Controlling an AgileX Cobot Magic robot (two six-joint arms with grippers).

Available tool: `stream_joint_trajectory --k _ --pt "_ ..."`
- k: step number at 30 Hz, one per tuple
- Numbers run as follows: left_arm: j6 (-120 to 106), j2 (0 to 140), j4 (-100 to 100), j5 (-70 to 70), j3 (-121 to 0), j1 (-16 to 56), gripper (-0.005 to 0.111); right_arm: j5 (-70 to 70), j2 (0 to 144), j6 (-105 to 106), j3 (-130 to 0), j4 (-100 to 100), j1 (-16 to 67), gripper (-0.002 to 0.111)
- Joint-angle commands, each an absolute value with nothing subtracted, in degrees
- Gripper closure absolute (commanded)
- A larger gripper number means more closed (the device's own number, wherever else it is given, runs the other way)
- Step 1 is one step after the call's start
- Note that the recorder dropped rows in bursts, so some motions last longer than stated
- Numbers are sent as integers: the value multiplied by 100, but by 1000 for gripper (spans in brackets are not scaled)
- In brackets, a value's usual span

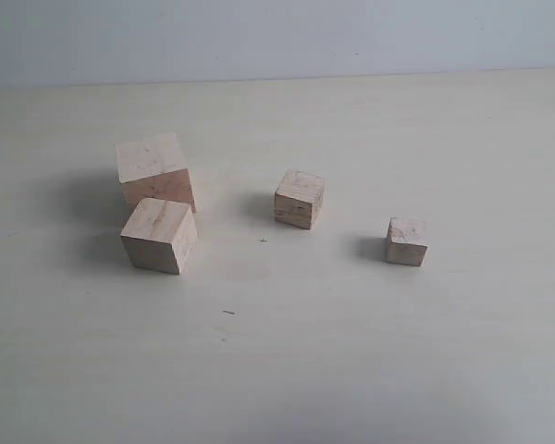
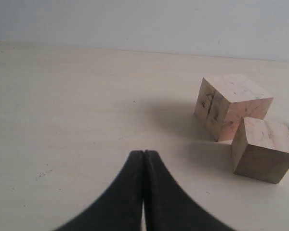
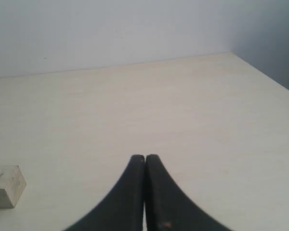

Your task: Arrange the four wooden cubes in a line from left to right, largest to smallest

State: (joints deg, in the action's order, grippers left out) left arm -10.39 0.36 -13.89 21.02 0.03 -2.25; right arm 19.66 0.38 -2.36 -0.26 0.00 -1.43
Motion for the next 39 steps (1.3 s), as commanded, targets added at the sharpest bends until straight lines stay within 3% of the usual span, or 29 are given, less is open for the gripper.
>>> stream_joint_trajectory --k 1,14,16,20,26,28,32,35,39 --pt "-1025 0 -1383 2090 0 -207 107 1919 0 -210 0 0 -132 108" --pt "-1025 0 -1383 2090 0 -207 107 1816 0 -150 0 -200 -132 108" --pt "-1025 0 -1383 2090 0 -207 107 1126 0 -150 0 -209 -132 108" --pt "-1025 0 -1383 2090 0 -207 107 -1721 0 -150 0 -41 -132 108" --pt "-1025 0 -1383 2090 0 -207 107 -3838 0 -1093 0 282 -132 108" --pt "-1025 0 -1383 2090 0 -207 107 -3119 0 -1596 -443 232 -132 108" --pt "-1025 0 -1383 2090 0 -207 107 205 1166 -1619 -2627 -243 -132 108" --pt "-1025 0 -1383 2090 0 -207 107 2105 2533 -1266 -3810 675 -132 108" --pt "-1025 0 -1383 2090 0 -207 107 3899 3894 1048 -4466 3234 -132 108"
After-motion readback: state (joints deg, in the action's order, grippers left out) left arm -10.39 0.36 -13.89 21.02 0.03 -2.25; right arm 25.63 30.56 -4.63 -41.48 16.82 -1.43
